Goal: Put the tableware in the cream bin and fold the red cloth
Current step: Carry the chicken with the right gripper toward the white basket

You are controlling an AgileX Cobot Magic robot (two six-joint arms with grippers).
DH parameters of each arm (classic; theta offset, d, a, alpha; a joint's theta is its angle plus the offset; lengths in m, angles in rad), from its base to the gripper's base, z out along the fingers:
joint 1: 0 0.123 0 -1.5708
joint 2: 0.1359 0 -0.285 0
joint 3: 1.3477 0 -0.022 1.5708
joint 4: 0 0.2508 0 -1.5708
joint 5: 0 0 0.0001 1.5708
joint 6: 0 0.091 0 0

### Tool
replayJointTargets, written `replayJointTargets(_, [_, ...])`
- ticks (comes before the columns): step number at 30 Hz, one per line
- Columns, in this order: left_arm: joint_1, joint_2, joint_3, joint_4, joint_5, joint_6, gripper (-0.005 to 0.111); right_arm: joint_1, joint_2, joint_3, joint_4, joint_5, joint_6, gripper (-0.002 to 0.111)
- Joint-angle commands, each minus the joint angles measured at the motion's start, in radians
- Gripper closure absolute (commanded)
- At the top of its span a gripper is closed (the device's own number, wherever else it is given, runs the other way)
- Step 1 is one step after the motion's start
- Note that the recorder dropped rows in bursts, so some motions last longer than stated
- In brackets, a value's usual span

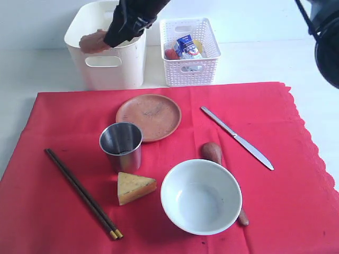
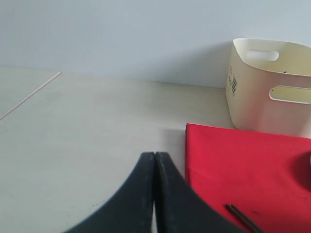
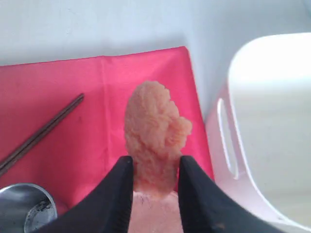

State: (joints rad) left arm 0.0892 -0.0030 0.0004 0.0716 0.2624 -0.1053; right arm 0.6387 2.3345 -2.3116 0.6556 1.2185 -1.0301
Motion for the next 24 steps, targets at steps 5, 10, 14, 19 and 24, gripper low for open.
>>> replayJointTargets(5, [0.004, 0.003, 0.000, -0.003, -0.004, 0.000, 0.105, -0.147, -0.024, 0.001, 0.022, 0.003, 0.075, 0.108])
replayJointTargets(10, [0.004, 0.003, 0.000, -0.003, -0.004, 0.000, 0.105, -0.204, -0.024, 0.001, 0.025, 0.003, 0.090, 0.108])
replayJointTargets(14, [0.004, 0.003, 0.000, -0.003, -0.004, 0.000, 0.105, -0.216, -0.020, 0.001, 0.025, 0.003, 0.093, 0.108])
replayJointTargets(19, [0.004, 0.003, 0.000, -0.003, -0.004, 0.000, 0.105, -0.269, 0.018, 0.001, -0.008, -0.117, 0.253, 0.108])
replayJointTargets(24, [0.004, 0.003, 0.000, -0.003, -0.004, 0.000, 0.105, -0.305, 0.081, 0.001, -0.011, -0.204, 0.345, 0.108])
